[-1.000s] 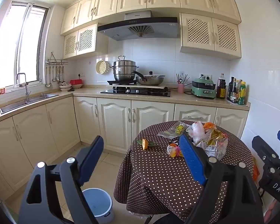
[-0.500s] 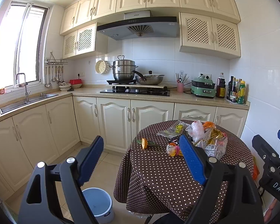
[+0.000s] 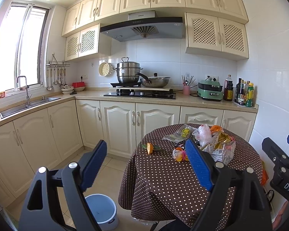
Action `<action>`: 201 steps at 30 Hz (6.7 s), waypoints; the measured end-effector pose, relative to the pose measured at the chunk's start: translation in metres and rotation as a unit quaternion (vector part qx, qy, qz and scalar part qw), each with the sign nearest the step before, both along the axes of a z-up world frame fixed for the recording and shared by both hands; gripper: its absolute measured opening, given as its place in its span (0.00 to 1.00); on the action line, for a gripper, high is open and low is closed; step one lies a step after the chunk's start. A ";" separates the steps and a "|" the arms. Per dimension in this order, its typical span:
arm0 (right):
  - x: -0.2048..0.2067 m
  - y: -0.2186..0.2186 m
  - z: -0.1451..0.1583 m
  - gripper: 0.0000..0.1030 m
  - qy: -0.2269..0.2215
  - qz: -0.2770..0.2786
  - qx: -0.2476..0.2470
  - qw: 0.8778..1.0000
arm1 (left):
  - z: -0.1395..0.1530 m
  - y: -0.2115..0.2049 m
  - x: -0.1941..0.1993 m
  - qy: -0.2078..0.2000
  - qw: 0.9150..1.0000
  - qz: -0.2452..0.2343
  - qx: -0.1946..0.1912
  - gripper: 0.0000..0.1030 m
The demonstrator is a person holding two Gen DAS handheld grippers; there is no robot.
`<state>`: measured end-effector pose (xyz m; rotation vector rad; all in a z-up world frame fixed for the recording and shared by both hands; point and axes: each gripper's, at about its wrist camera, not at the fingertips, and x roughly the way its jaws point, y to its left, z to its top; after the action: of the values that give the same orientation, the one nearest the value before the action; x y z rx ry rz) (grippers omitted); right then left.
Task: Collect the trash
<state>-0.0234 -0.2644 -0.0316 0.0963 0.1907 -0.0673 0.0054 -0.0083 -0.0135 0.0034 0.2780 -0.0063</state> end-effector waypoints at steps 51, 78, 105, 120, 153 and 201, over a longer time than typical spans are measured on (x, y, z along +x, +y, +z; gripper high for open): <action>0.119 -0.017 -0.008 0.95 0.077 -0.025 0.002 0.997 | -0.013 -0.009 0.134 0.090 0.996 -0.009 0.011 0.80; 0.218 -0.074 -0.114 0.95 0.219 -0.045 0.054 0.973 | -0.144 -0.067 0.282 0.284 0.945 -0.140 -0.075 0.80; 0.197 -0.071 -0.094 0.29 0.157 -0.065 0.080 0.982 | -0.100 -0.026 0.218 0.193 0.958 -0.177 -0.117 0.24; 0.220 0.124 -0.064 0.28 0.122 0.141 0.021 0.982 | -0.084 0.121 0.176 0.128 0.980 0.002 -0.150 0.24; 0.365 0.398 -0.302 0.31 0.372 0.279 -0.034 0.885 | -0.325 0.356 0.261 0.388 0.865 0.251 -0.197 0.46; 0.248 0.151 -0.088 0.64 0.169 0.102 0.021 0.980 | -0.109 0.129 0.212 0.213 0.970 0.026 -0.118 0.55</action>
<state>0.2248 -0.1131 -0.1194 0.1056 0.5412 0.1261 0.2173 0.1205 -0.1221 -0.2449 0.7058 0.0122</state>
